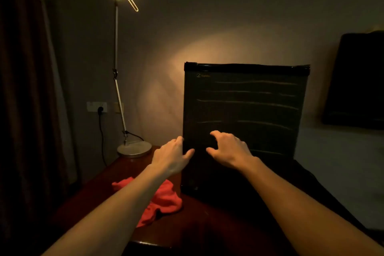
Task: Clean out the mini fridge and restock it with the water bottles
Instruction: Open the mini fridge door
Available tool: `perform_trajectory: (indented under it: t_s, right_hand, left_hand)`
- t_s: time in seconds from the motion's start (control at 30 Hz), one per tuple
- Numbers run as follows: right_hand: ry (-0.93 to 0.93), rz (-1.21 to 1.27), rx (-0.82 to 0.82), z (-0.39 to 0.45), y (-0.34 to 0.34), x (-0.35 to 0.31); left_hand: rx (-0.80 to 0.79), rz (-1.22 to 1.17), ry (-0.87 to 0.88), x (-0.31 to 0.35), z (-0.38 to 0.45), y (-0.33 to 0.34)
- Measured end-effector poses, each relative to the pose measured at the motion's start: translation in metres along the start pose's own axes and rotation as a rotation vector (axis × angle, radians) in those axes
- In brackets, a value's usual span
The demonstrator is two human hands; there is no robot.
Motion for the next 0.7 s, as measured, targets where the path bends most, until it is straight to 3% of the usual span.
perform_trajectory:
  t_s: [0.13, 0.5, 0.7]
  right_hand:
    - [-0.009, -0.006, -0.056, 0.004, 0.018, -0.002]
    - [-0.117, -0.015, -0.011, 0.026, 0.049, -0.022]
    - [-0.174, -0.047, 0.064, 0.044, 0.052, -0.037]
  left_hand:
    - [0.064, -0.032, 0.037, -0.005, 0.004, 0.004]
    - [0.086, -0.17, 0.009, -0.033, 0.027, 0.036]
    - [0.049, -0.398, 0.012, -0.045, 0.058, 0.048]
Point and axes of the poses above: each hand's wrist, its own z-axis towards the middle knuckle, its own y-axis out of the palm, x = y × z, the point moved 7 cm from there along z, towards the middle knuckle, and after that the axes turned 4 degrees about z, right-handed, at the moved point
